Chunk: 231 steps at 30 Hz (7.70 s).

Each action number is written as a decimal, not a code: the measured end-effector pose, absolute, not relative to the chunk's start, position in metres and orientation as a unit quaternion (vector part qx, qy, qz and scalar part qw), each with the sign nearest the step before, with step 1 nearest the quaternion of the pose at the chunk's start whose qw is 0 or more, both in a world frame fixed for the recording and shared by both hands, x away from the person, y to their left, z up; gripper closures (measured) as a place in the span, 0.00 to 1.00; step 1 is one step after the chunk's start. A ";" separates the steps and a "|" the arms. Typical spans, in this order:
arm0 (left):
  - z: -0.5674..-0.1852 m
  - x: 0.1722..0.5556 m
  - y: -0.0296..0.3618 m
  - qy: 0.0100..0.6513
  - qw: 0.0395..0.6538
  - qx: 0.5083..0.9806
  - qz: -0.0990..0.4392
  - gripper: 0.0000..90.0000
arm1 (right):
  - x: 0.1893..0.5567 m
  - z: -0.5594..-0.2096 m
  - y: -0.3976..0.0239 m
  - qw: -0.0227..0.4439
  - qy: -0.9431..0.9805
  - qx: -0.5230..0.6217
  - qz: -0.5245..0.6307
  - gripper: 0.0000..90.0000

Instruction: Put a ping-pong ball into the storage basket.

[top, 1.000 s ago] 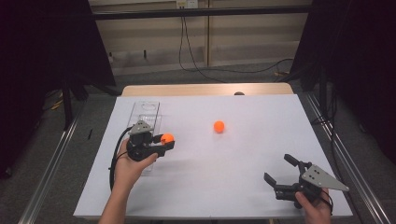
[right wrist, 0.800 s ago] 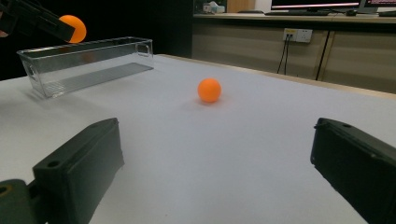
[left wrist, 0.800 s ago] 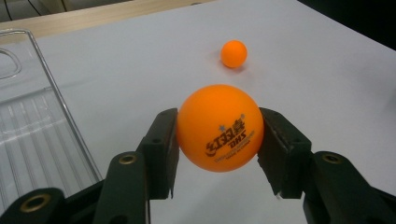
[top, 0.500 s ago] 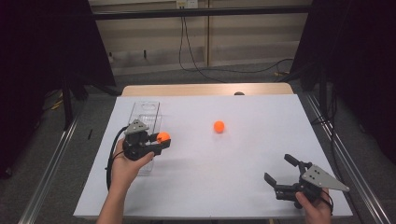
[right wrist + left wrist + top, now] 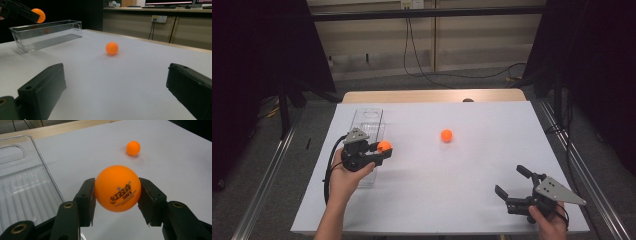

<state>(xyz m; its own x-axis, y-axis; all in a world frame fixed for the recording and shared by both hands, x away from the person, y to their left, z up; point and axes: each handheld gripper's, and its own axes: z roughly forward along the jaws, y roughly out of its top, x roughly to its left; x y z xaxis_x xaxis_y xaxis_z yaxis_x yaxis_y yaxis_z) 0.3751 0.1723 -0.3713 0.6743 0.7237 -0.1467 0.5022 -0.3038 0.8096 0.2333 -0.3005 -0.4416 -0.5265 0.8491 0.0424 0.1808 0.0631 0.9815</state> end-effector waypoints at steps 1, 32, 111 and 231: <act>-0.371 0.375 0.172 0.384 0.447 0.798 0.125 0.57 | 0.233 -0.442 -0.300 0.295 0.667 0.386 0.565 0.02; -0.371 0.377 0.182 0.394 0.441 0.795 0.137 0.57 | 0.233 -0.442 -0.301 0.295 0.667 0.386 0.565 0.02; -0.376 0.383 0.202 0.420 0.430 0.781 0.170 0.56 | 0.233 -0.442 -0.300 0.292 0.670 0.383 0.565 0.02; -0.403 0.394 0.223 0.460 0.374 0.781 0.195 0.56 | 0.233 -0.441 -0.300 0.291 0.671 0.381 0.566 0.02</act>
